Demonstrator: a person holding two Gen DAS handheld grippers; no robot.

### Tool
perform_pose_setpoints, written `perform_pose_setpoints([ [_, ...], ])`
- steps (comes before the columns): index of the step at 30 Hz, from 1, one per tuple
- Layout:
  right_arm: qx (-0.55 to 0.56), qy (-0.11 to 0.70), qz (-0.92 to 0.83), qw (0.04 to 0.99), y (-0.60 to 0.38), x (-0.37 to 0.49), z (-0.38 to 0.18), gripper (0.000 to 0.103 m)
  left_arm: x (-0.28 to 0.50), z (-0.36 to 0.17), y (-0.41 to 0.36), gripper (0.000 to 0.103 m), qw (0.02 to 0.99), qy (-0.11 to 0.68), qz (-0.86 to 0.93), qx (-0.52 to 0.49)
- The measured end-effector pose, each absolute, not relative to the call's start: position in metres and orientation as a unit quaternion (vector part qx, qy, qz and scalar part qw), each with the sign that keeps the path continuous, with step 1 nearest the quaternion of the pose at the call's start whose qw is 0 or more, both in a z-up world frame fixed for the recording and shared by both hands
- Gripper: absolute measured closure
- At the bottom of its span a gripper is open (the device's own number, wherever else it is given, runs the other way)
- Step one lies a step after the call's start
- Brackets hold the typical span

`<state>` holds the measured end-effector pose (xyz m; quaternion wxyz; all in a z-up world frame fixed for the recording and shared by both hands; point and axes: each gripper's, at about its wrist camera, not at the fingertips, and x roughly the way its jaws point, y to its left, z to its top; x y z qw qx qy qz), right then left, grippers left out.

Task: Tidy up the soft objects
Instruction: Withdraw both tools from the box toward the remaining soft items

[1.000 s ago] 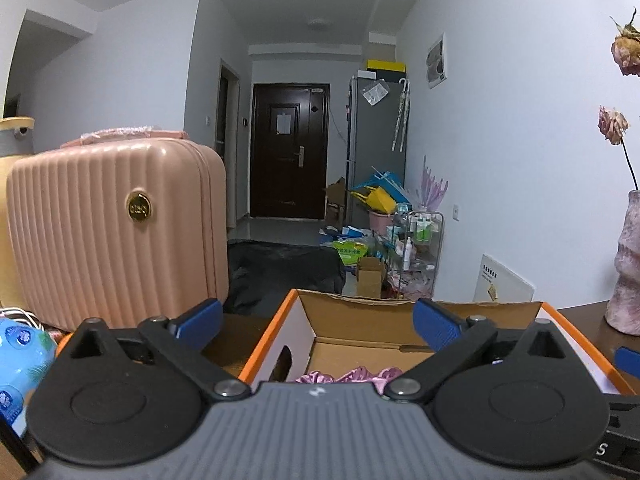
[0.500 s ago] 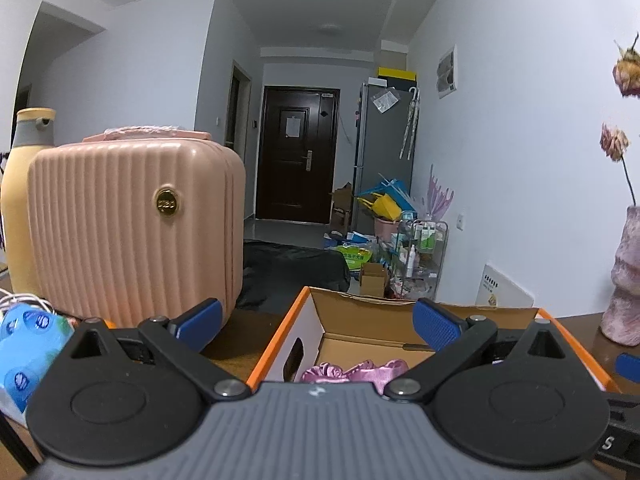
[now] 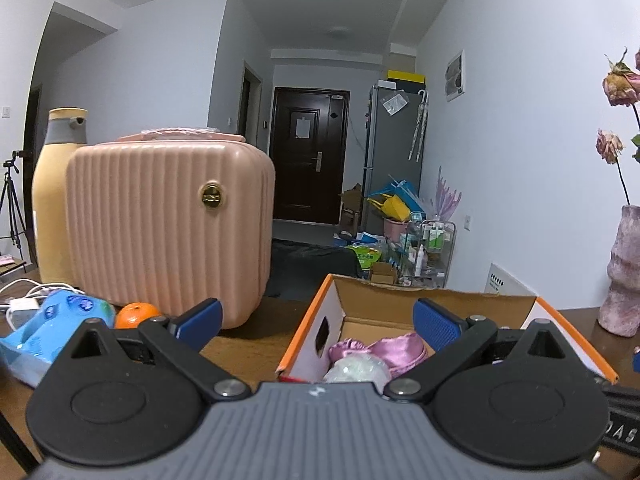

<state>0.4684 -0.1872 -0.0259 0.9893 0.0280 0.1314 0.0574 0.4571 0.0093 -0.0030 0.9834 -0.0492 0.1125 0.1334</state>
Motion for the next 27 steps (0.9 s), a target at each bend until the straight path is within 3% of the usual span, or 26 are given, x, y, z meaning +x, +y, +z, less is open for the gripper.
perform_pose_setpoints([
  [27, 0.011, 0.137, 0.069, 0.988, -0.185, 0.352, -0.028, 0.000, 0.348, -0.007, 0.018, 0.000, 0.981, 0.135, 0.134, -0.043],
])
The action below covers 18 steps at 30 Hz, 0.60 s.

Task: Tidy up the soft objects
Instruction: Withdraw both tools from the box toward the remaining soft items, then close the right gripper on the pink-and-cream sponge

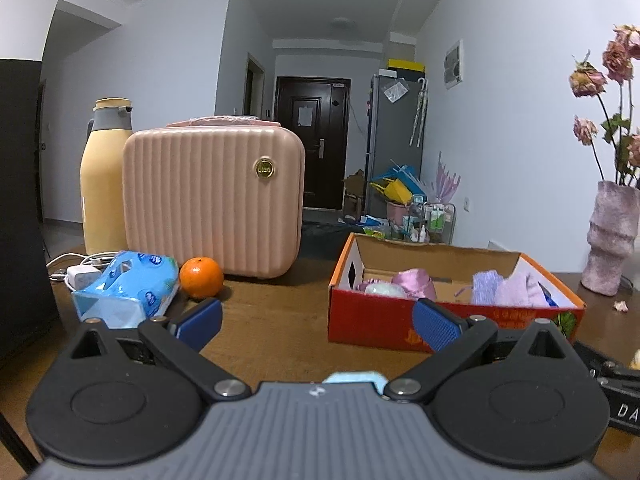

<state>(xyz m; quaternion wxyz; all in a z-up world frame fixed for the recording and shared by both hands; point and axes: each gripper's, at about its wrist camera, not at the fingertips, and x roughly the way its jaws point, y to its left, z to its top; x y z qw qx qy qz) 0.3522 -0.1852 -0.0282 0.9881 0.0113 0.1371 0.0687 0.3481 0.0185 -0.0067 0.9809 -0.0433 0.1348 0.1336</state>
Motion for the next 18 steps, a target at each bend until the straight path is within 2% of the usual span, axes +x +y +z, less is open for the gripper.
perform_pose_setpoints([
  [18, 0.010, 0.148, 0.075, 0.986, -0.195, 0.299, -0.033, 0.000, 0.281, -0.016, 0.023, 0.000, 0.982, 0.153, 0.107, -0.036],
])
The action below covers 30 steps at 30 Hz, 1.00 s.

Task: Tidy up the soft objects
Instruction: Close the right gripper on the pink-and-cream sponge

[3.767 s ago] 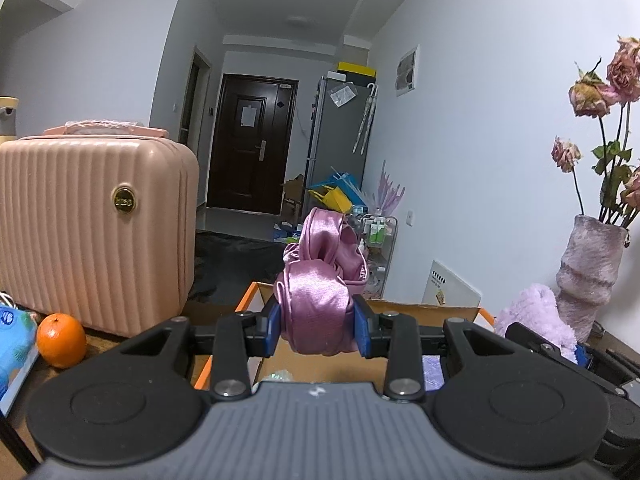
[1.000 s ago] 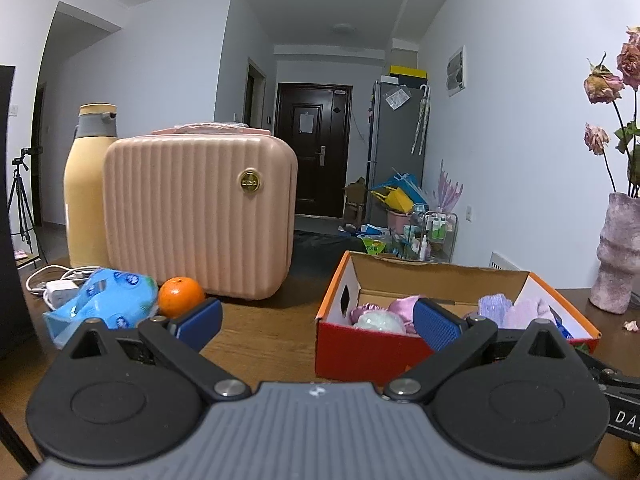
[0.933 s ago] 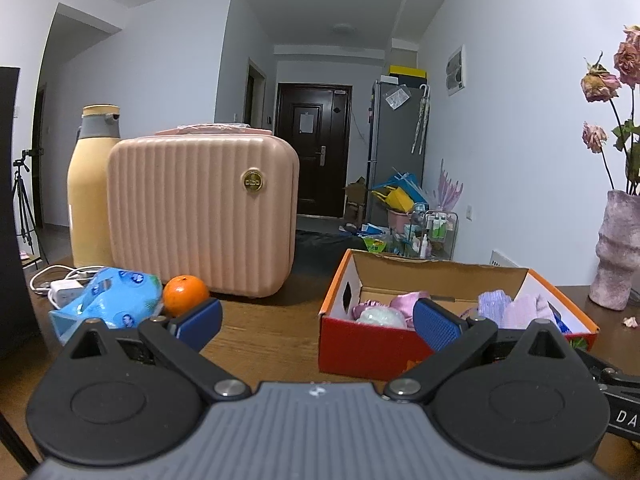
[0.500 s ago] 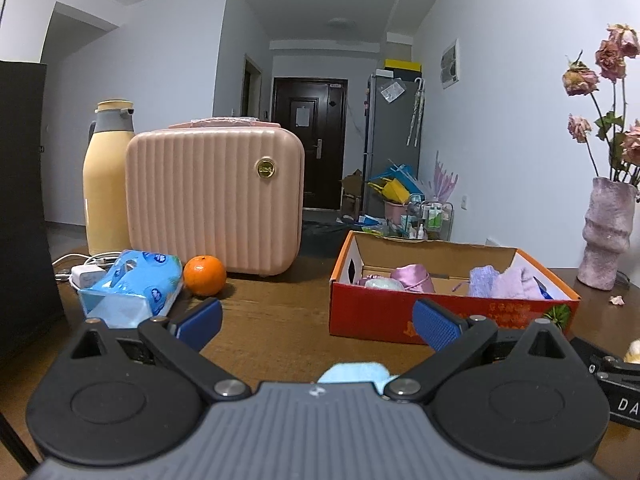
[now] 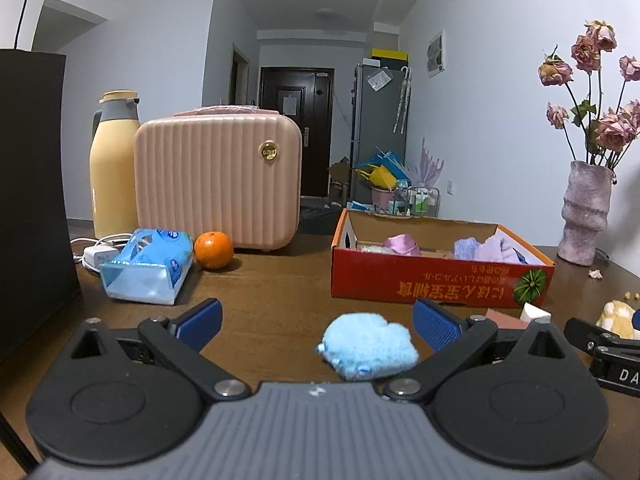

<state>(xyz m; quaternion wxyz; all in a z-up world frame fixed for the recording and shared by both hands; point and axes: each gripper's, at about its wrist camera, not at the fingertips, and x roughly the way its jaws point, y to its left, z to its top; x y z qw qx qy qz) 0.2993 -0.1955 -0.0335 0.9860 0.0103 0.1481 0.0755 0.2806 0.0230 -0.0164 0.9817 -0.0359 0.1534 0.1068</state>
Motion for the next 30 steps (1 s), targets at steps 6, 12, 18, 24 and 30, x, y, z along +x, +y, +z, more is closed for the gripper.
perform_pose_setpoints([
  [6, -0.003, 0.153, 0.082, 0.985, -0.189, 0.294, -0.036, 0.000, 0.268, -0.019, 0.030, 0.000, 0.981, 0.160, 0.103, -0.039],
  [12, -0.011, 0.172, 0.101, 0.980, -0.179, 0.296, -0.038, 0.000, 0.269, -0.019, 0.042, 0.000, 0.980, 0.167, 0.095, -0.055],
  [18, -0.026, 0.202, 0.111, 0.973, -0.152, 0.312, -0.044, 0.000, 0.273, -0.021, 0.055, 0.000, 0.979, 0.173, 0.093, -0.056],
  [24, -0.039, 0.242, 0.084, 0.966, -0.128, 0.339, -0.052, 0.000, 0.276, -0.023, 0.073, 0.000, 0.977, 0.180, 0.098, -0.057],
  [30, -0.015, 0.273, 0.055, 0.960, -0.121, 0.366, -0.055, 0.000, 0.280, -0.025, 0.092, 0.000, 0.974, 0.187, 0.109, -0.063],
])
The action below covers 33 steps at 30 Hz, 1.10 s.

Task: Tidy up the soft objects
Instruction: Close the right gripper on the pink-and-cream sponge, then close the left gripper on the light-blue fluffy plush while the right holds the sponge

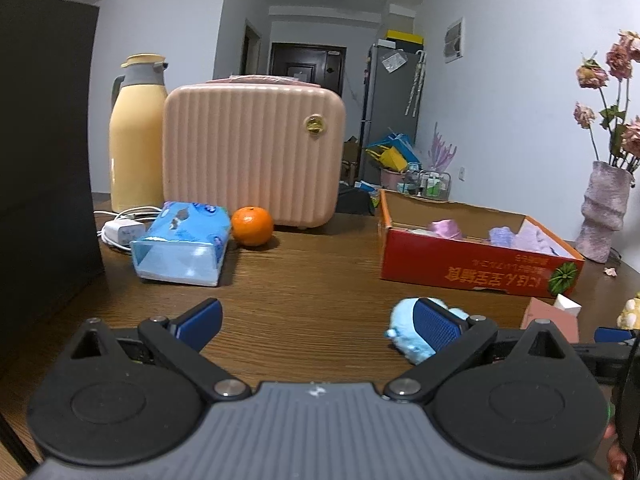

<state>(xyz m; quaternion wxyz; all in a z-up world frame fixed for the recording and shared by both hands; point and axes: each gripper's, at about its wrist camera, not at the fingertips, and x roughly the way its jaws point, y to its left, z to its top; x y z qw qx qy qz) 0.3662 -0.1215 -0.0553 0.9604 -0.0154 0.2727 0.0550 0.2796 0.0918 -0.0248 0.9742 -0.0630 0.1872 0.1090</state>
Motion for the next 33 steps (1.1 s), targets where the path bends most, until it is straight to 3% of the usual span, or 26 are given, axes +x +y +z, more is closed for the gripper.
perform_pose_setpoints([
  [12, 0.014, 0.327, 0.031, 0.944, -0.124, 0.402, -0.068, 0.000, 0.284, -0.027, 0.106, 0.000, 0.971, 0.198, 0.114, -0.071],
  [16, 0.028, 0.339, 0.035, 0.940, -0.128, 0.406, -0.071, 0.006, 0.285, -0.029, 0.106, 0.000, 0.970, 0.200, 0.115, -0.071],
  [33, 0.037, 0.289, 0.057, 0.955, -0.148, 0.390, -0.058, 0.013, 0.293, -0.038, 0.103, 0.000, 0.966, 0.220, 0.122, -0.067],
])
